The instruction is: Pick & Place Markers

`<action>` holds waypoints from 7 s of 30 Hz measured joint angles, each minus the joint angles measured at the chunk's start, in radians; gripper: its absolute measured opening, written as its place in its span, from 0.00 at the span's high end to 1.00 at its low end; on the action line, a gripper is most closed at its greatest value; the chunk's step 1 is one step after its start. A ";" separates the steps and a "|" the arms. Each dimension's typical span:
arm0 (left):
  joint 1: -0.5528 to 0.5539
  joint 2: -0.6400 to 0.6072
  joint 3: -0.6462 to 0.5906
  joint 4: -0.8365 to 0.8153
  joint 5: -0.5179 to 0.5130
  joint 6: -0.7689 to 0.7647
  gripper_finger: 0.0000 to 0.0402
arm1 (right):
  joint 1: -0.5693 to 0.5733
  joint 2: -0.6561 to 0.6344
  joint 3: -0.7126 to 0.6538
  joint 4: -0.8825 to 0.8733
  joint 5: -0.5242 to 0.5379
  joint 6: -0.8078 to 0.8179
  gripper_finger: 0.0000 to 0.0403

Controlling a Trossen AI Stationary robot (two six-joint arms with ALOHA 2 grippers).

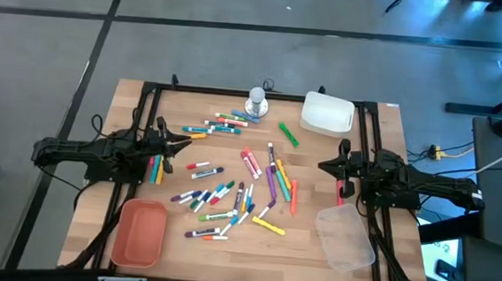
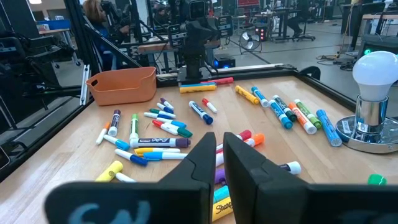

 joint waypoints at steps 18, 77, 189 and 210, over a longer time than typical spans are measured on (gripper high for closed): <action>0.000 0.000 0.000 0.001 0.000 -0.001 0.85 | 0.003 0.000 0.000 0.021 0.162 0.539 0.92; 0.051 0.399 0.037 0.499 -0.142 0.244 0.85 | -0.075 1.492 0.953 -0.409 0.586 0.330 0.81; 0.219 0.713 0.037 0.746 -0.103 0.040 0.79 | 0.058 1.728 1.084 -0.692 0.202 0.546 0.59; 0.219 0.829 0.037 0.858 -0.127 0.070 0.79 | 0.037 1.717 1.151 -0.956 0.343 0.307 0.84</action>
